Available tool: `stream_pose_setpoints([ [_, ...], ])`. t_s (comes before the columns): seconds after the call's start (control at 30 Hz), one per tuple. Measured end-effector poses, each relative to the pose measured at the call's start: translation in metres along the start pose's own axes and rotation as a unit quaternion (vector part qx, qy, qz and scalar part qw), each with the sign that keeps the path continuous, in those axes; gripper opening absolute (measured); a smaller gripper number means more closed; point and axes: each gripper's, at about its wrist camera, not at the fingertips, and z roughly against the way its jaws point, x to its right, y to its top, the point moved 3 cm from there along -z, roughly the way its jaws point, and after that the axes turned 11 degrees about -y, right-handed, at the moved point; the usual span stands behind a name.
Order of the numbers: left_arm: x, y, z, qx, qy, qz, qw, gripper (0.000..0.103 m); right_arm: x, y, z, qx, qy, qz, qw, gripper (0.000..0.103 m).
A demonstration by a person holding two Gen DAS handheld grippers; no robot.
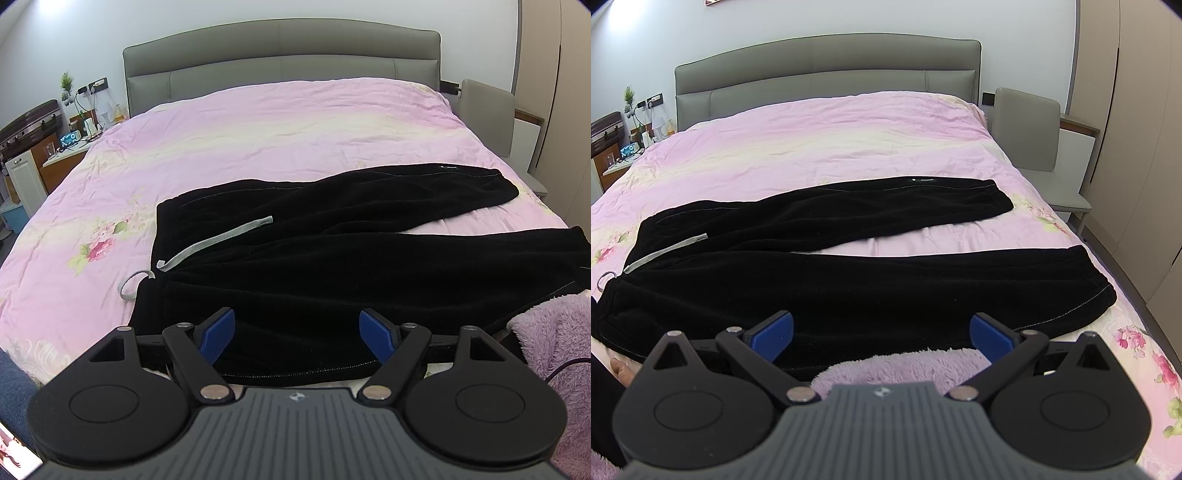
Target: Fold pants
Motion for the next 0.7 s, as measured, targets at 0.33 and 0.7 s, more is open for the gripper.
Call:
stream_pose_setpoints([
  [0.33, -0.003, 0.002, 0.001, -0.005, 0.001, -0.007, 1.0, 0.09, 0.001, 0.001, -0.002, 0.01, -0.001, 0.0, 1.0, 0.098],
  [0.7, -0.046, 0.013, -0.016, -0.097, -0.052, -0.126, 0.9859, 0.082, 0.035, 0.014, -0.046, -0.012, 0.038, -0.01, 0.999, 0.098],
])
